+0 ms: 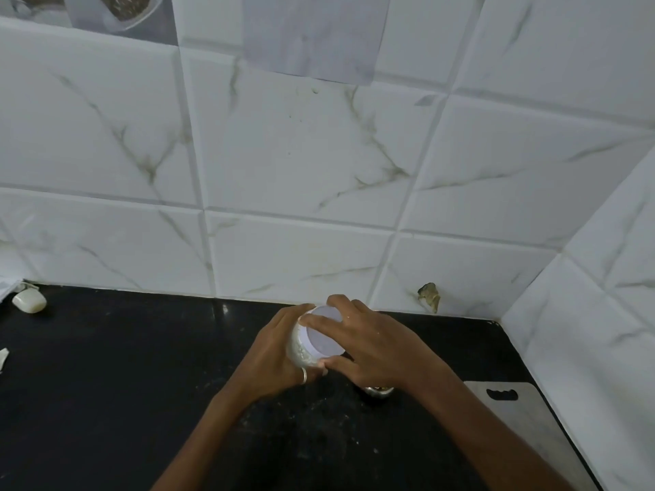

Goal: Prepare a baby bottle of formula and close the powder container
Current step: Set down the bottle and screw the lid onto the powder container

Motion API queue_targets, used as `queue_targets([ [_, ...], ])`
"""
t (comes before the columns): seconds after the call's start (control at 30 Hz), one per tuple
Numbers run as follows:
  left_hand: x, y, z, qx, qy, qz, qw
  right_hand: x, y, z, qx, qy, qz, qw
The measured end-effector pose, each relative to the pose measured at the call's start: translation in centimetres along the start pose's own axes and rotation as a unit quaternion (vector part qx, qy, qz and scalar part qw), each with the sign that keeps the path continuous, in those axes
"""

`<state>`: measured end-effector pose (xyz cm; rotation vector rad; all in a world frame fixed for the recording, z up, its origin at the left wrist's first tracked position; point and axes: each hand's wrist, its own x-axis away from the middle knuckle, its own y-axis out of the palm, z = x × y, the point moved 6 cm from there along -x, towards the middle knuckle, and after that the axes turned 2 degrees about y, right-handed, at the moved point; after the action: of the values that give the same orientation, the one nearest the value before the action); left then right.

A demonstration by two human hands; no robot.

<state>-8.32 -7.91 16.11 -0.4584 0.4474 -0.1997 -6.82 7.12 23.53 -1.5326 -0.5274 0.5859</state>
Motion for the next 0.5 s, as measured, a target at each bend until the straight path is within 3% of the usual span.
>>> queue_targets([
  [0.5,-1.1,1.6,-0.4,-0.026,-0.067,-0.025,0.997,-1.0,-0.8,0.6,0.057,0.110,0.145,0.982],
])
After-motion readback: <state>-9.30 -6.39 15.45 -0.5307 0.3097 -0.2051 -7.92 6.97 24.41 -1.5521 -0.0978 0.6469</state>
